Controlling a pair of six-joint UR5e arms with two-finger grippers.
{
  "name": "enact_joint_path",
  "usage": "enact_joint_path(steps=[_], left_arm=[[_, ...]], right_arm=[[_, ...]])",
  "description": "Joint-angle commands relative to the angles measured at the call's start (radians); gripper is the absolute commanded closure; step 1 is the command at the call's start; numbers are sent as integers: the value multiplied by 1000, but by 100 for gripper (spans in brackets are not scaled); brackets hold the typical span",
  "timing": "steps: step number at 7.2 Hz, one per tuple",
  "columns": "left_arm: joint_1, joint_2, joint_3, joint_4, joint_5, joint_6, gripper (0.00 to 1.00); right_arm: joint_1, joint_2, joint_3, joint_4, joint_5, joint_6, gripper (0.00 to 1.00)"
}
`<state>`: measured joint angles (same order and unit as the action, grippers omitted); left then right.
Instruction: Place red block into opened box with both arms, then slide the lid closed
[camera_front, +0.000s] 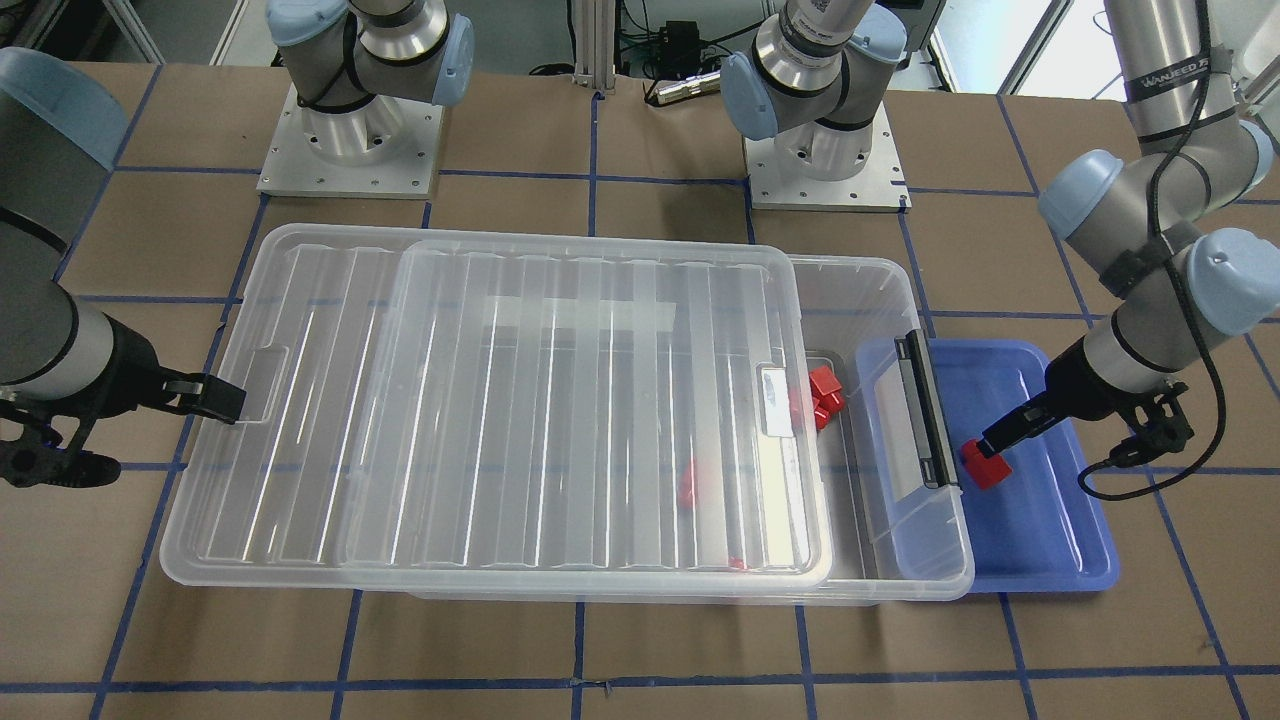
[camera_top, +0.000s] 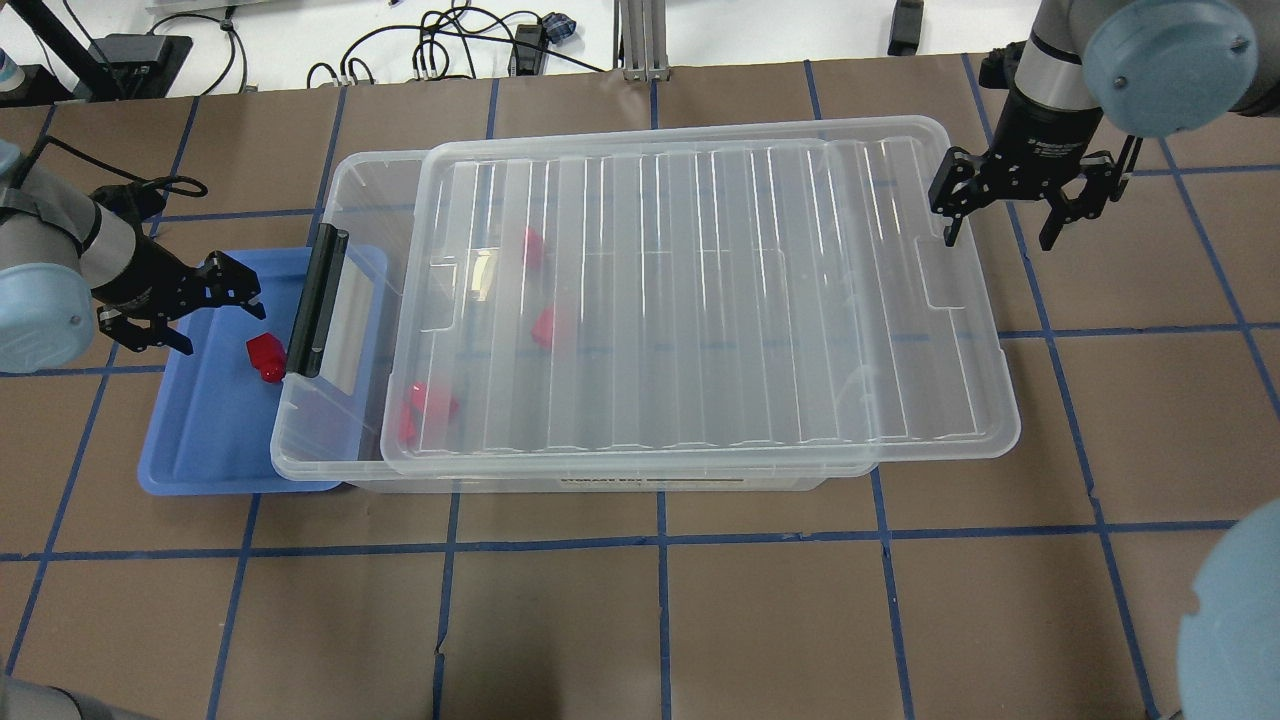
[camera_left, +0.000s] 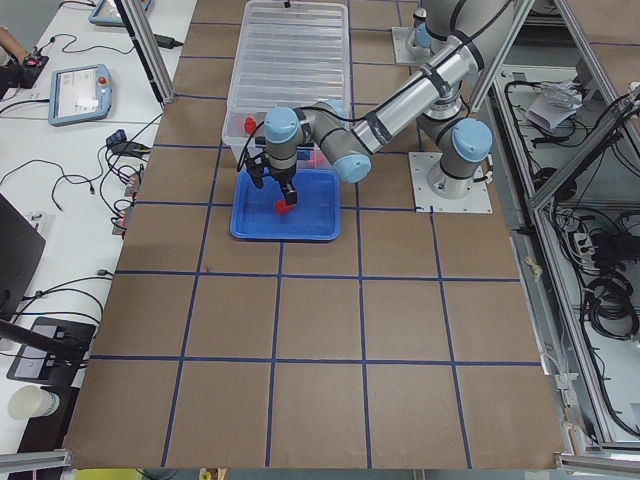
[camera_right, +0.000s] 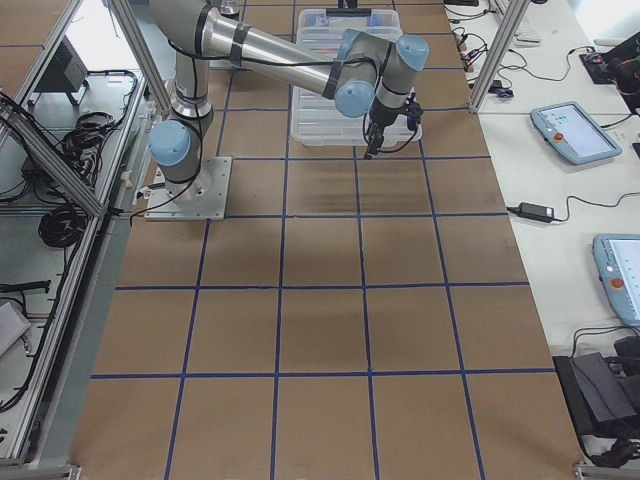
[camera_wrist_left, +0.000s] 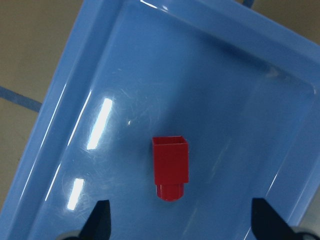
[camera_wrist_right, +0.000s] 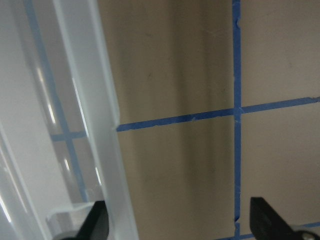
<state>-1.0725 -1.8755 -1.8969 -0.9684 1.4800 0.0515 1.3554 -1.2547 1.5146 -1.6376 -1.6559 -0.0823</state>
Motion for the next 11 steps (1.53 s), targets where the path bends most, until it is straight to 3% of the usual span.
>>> enact_joint_path(steps=[1, 3, 5, 8, 10, 11], left_arm=[[0, -55, -2, 28, 8, 81, 0], [0, -94, -4, 54, 6, 111, 0], [0, -116, 9, 54, 11, 110, 46], [0, -102, 15, 48, 13, 110, 70], [-17, -36, 138, -100, 20, 99, 71], [-23, -12, 232, -271, 20, 97, 71]], right_arm=[[-39, 0, -5, -11, -28, -56, 0], [-41, 0, -2, -47, -67, -94, 0], [-51, 0, -1, -53, -70, -124, 0], [-88, 0, -1, -54, -67, -169, 0], [-90, 0, -1, -54, -70, -174, 0], [-90, 0, -1, -54, -76, -177, 0]])
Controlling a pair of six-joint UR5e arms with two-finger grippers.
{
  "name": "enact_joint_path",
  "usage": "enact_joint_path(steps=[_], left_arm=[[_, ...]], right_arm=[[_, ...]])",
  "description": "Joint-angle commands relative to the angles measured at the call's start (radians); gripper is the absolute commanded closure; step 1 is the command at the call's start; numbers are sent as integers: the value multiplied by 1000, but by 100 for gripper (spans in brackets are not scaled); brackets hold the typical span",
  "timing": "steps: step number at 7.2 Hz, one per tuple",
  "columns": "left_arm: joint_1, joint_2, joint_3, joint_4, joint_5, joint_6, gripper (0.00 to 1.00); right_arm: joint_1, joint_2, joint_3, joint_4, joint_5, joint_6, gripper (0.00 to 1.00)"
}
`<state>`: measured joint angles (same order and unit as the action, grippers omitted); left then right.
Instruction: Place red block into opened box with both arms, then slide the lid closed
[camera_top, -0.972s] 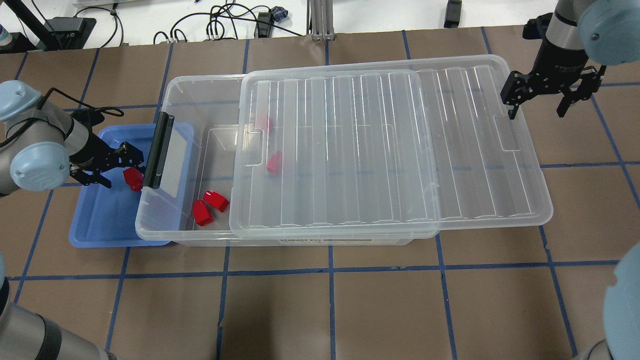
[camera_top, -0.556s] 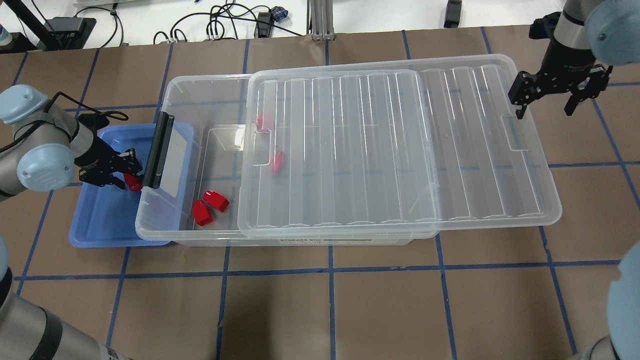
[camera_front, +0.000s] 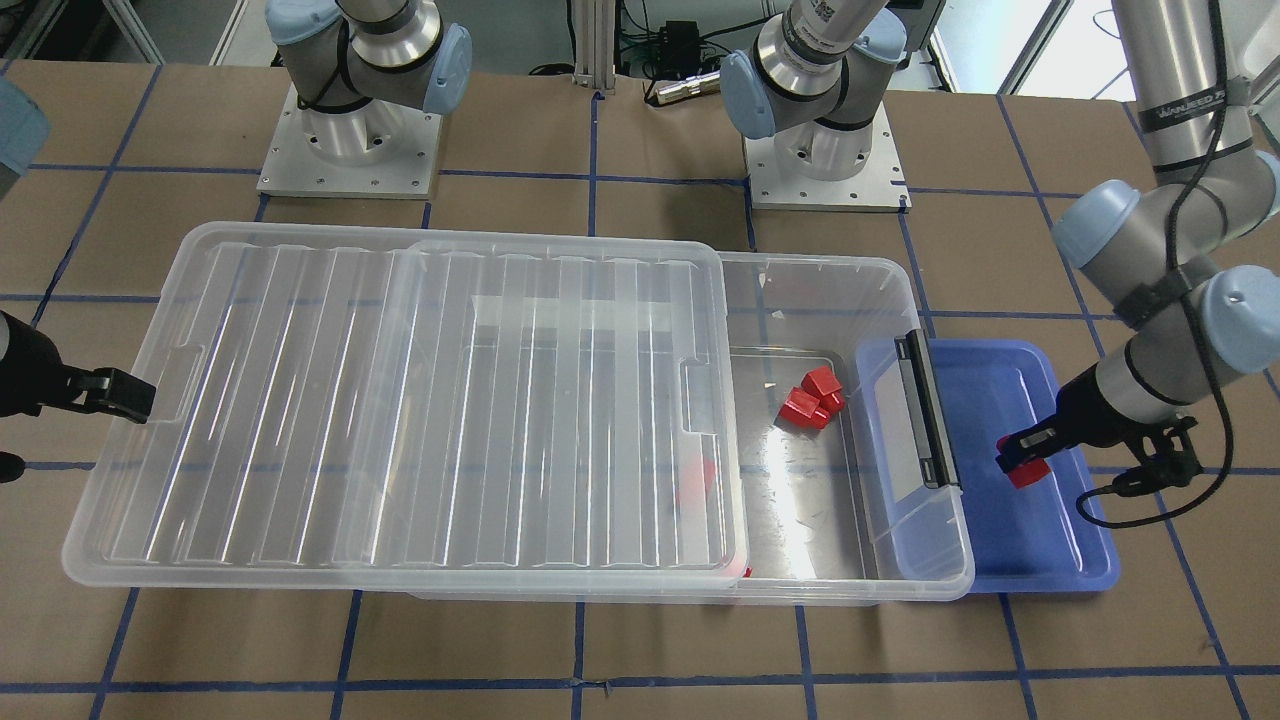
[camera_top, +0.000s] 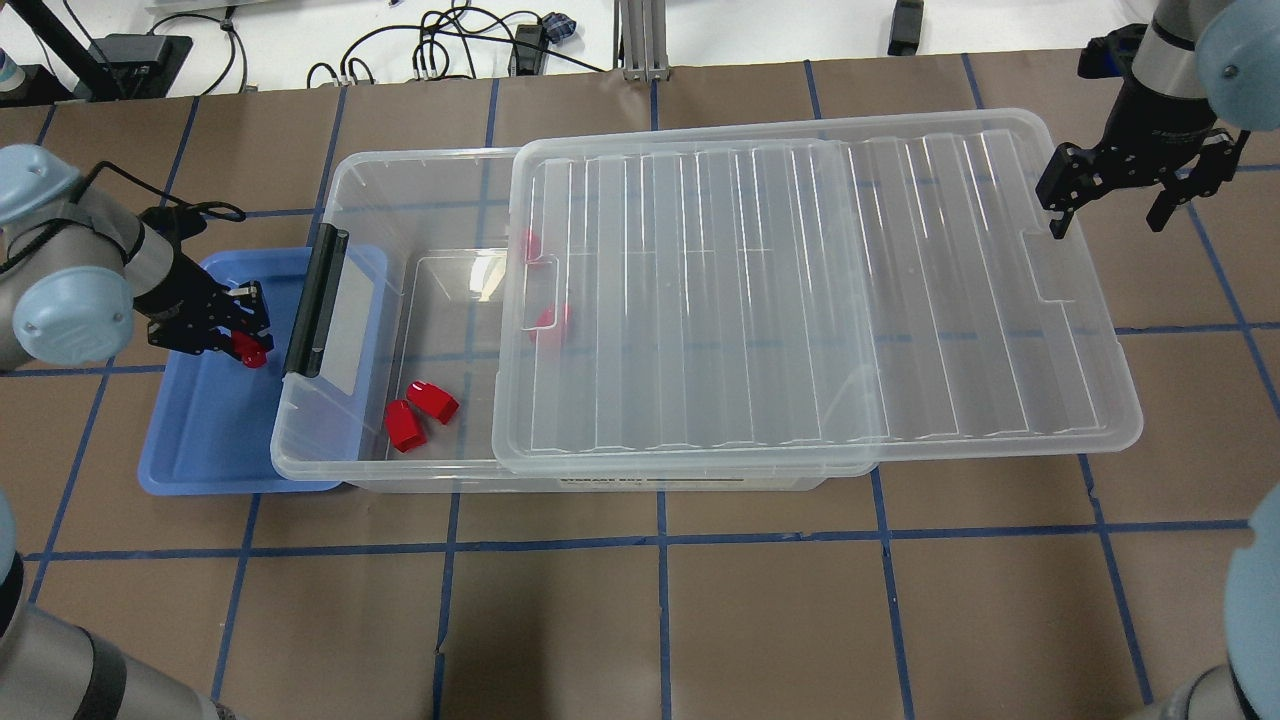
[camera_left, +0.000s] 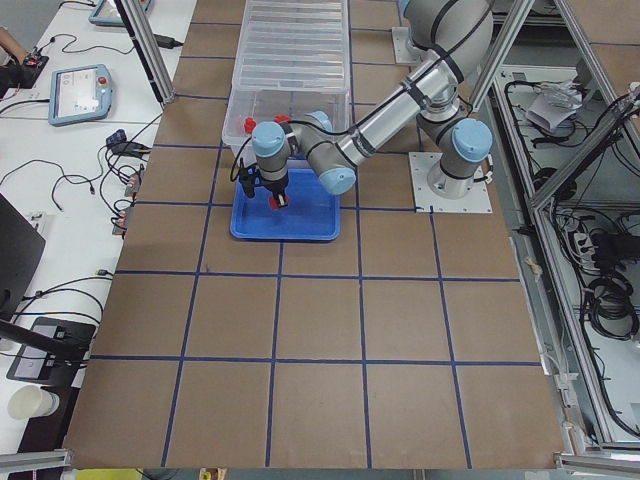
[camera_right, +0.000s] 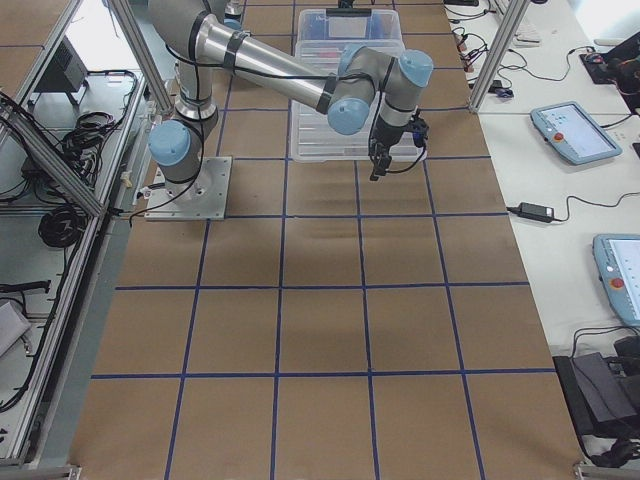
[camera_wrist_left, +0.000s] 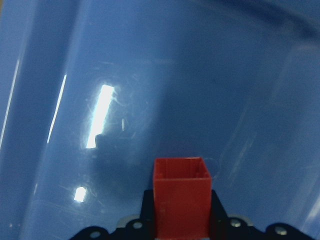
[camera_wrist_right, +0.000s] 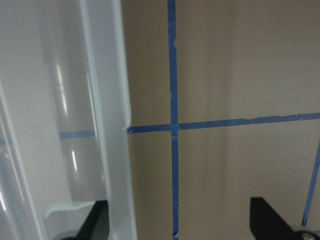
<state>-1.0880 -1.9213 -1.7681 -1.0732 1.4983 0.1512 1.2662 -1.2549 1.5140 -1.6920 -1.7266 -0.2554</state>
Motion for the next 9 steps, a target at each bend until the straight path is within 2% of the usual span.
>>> enact_joint_path(steps=[1, 3, 4, 6, 7, 8, 9], left_arm=[[-38, 68, 169, -262, 0, -2, 71], [-157, 131, 245, -411, 5, -63, 81], [-223, 155, 237, -415, -6, -143, 84], [-385, 153, 213, -399, 3, -150, 85], [-423, 136, 196, -361, 2, -148, 86], [-428, 143, 153, -349, 2, -144, 94], [-428, 146, 101, -293, -1, -136, 95]], right_arm=[[-1, 0, 0, -2, -17, -4, 0], [-1, 0, -5, -3, -25, -13, 0], [-1, -8, -8, 0, -25, -12, 0], [1, -12, -20, 0, -11, -8, 0], [4, -18, -23, 3, -8, -4, 0], [4, -18, -34, 3, -8, -2, 0], [5, -18, -57, 12, -11, 1, 0]])
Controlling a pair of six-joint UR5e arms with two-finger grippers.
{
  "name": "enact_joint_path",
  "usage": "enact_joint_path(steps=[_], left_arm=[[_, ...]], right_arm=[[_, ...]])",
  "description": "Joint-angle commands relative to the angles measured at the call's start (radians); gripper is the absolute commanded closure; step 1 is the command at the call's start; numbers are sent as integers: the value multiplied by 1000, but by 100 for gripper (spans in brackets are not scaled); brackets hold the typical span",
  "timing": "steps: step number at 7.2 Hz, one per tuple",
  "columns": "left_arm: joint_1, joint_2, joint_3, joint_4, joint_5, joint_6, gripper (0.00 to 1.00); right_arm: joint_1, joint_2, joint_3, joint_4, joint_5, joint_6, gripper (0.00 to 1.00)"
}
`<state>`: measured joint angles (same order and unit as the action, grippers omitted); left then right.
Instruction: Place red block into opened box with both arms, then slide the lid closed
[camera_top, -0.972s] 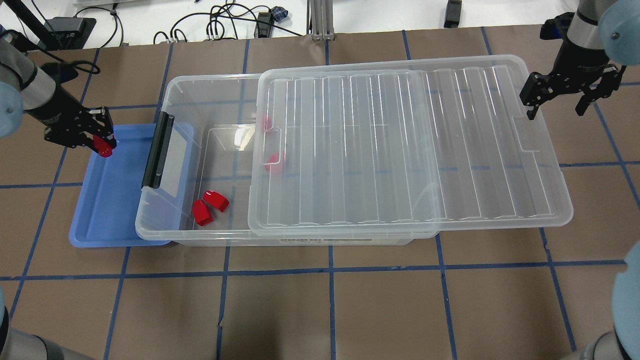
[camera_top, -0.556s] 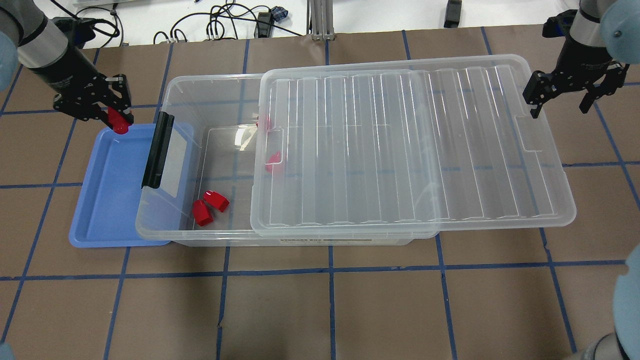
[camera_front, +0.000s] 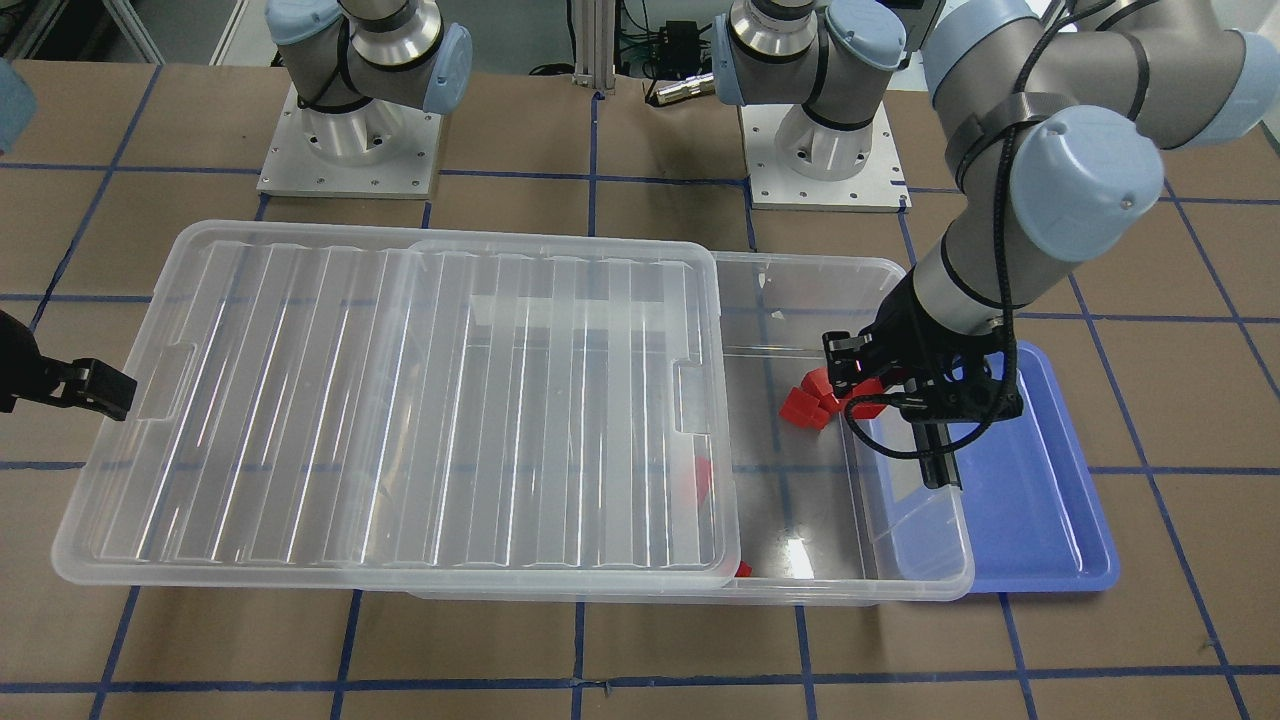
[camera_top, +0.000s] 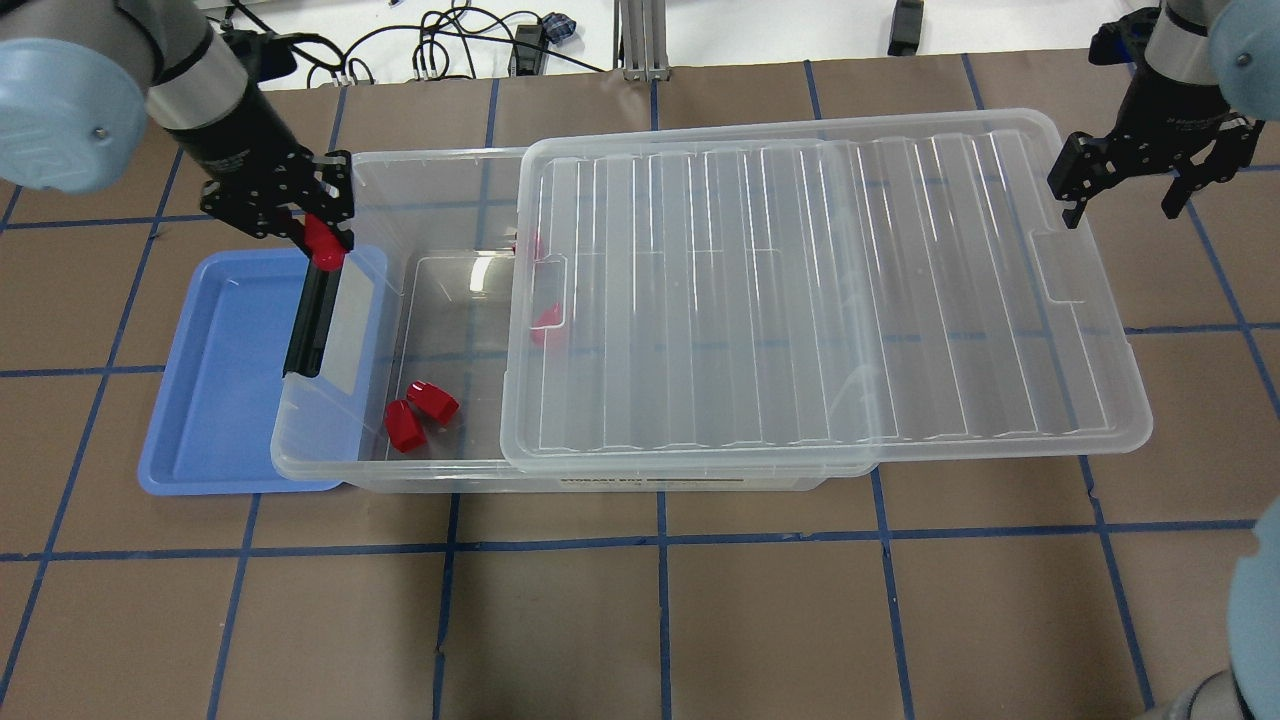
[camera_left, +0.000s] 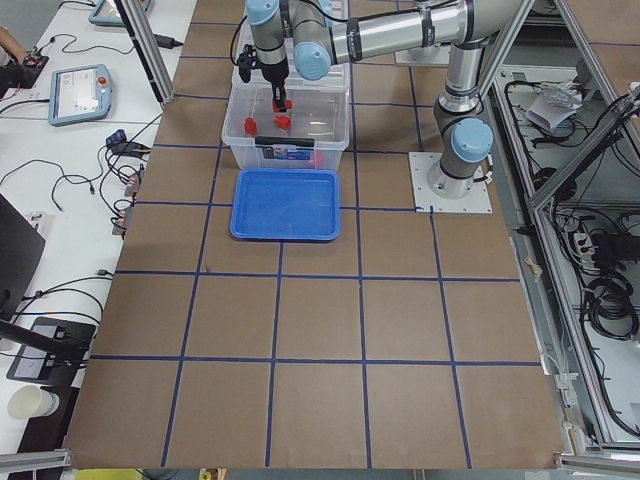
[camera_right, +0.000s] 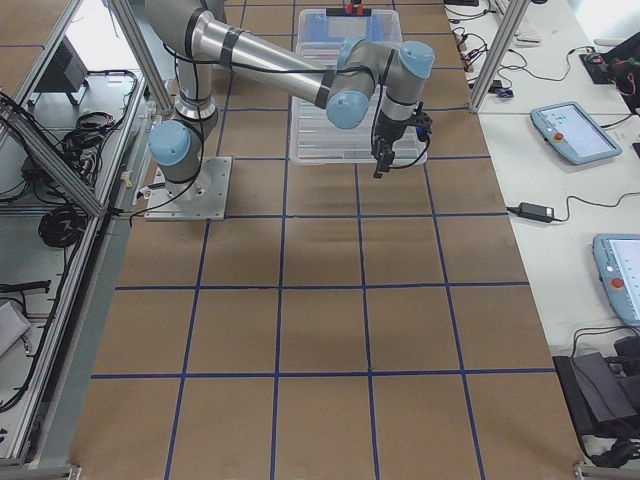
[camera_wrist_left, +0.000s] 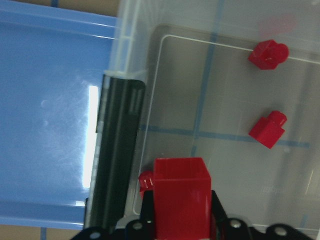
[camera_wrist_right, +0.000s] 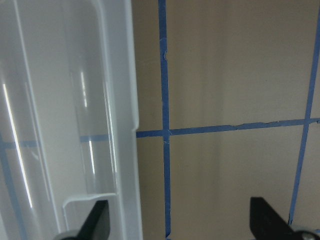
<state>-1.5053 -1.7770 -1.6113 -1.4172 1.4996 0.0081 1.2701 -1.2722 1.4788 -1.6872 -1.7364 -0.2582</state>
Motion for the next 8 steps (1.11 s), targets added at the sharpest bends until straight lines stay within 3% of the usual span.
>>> enact_joint_path(steps=[1, 5, 7, 8], left_arm=[[-9, -16, -93, 163, -2, 12, 95], [-9, -35, -174, 266, 1, 70, 95], [-9, -61, -260, 421, -1, 67, 94], [-9, -68, -298, 476, -1, 62, 94]], right_arm=[[2, -1, -44, 14, -2, 2, 0], [3, -1, -48, 12, 9, 5, 0], [5, -13, -46, 12, 12, 7, 0], [8, 2, -45, 11, 64, 8, 0]])
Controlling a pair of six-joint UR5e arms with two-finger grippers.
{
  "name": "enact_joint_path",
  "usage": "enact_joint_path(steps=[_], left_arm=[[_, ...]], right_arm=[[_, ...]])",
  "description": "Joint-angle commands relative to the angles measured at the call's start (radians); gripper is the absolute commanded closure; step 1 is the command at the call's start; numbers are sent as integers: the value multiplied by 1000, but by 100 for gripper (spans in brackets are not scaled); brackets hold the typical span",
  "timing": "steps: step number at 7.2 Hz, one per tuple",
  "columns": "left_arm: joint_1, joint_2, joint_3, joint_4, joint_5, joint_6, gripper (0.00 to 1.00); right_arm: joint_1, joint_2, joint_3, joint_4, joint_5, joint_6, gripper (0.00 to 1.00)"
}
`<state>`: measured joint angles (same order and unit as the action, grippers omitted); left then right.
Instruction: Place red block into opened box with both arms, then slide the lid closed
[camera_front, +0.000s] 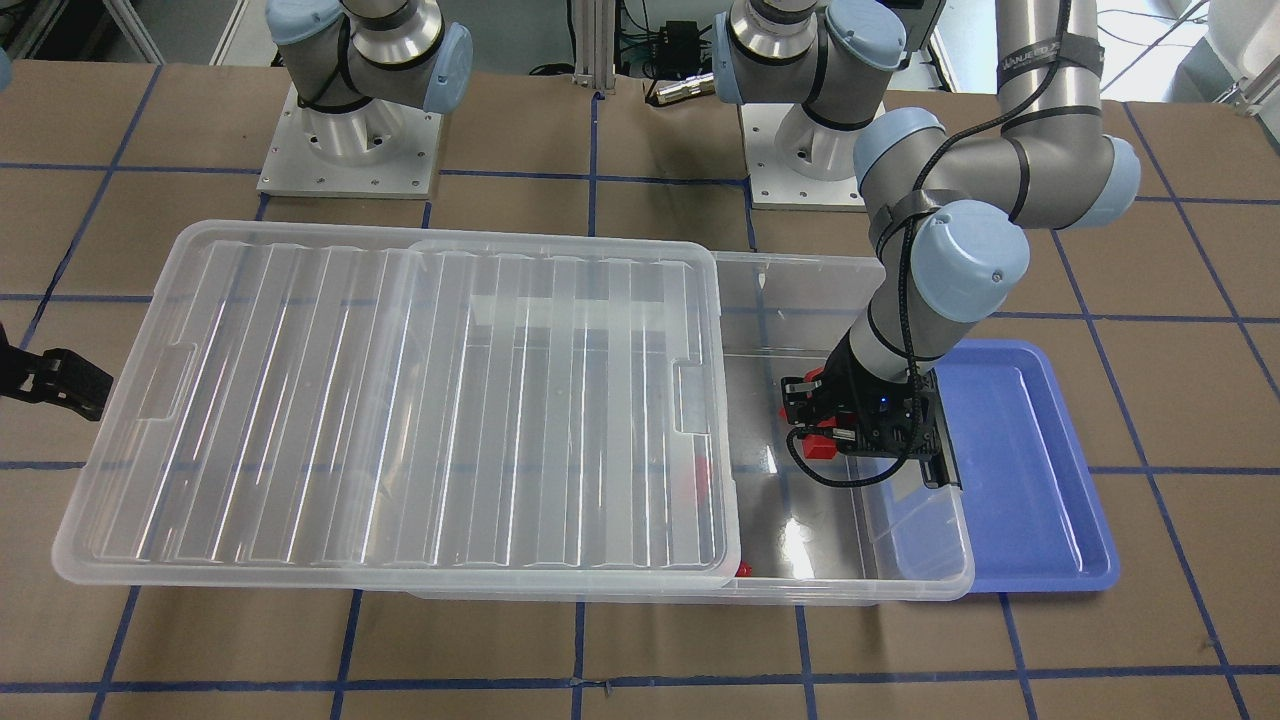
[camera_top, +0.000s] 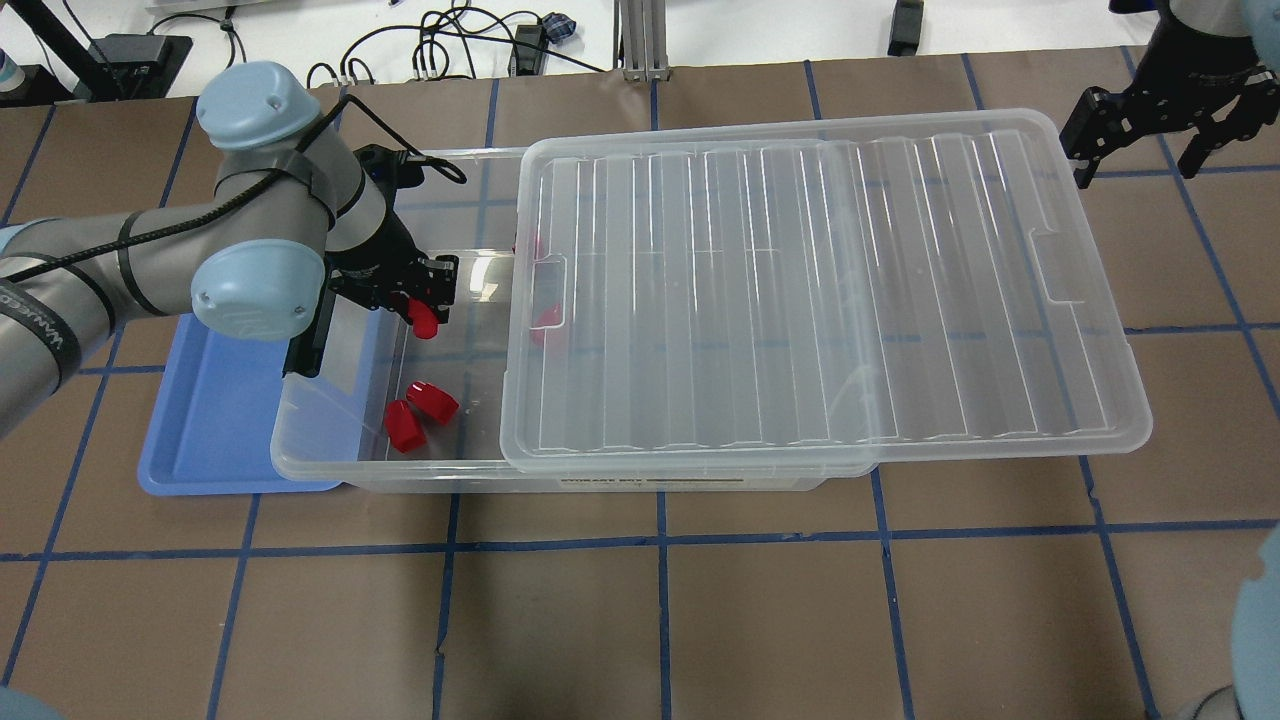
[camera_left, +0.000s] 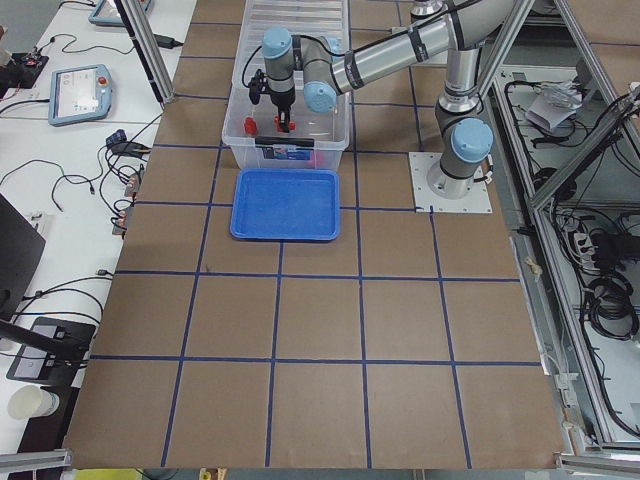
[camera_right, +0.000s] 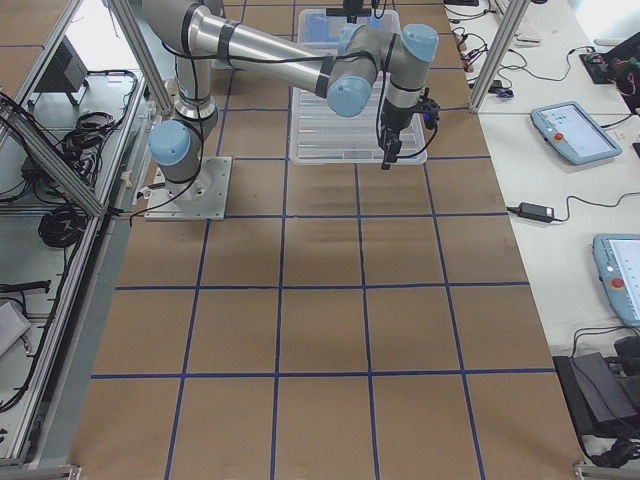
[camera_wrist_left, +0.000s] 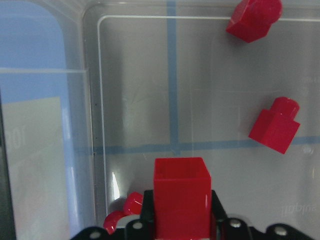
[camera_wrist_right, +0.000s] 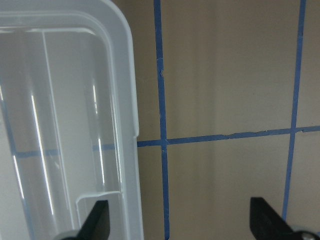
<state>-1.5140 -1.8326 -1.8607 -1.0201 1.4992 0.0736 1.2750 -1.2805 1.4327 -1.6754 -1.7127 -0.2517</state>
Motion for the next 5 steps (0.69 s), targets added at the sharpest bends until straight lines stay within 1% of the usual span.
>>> enact_joint_path(steps=[1, 3, 4, 5], left_arm=[[0, -20, -89, 98, -2, -12, 93], [0, -43, -103, 188, -5, 2, 87], [0, -54, -103, 193, -4, 0, 86], [0, -60, -103, 202, -4, -3, 46]], right_arm=[[1, 3, 5, -3, 56, 3, 0], [-6, 12, 0, -12, 53, 3, 0], [-6, 4, 14, -10, 53, 3, 0], [-8, 9, 11, -18, 51, 2, 0]])
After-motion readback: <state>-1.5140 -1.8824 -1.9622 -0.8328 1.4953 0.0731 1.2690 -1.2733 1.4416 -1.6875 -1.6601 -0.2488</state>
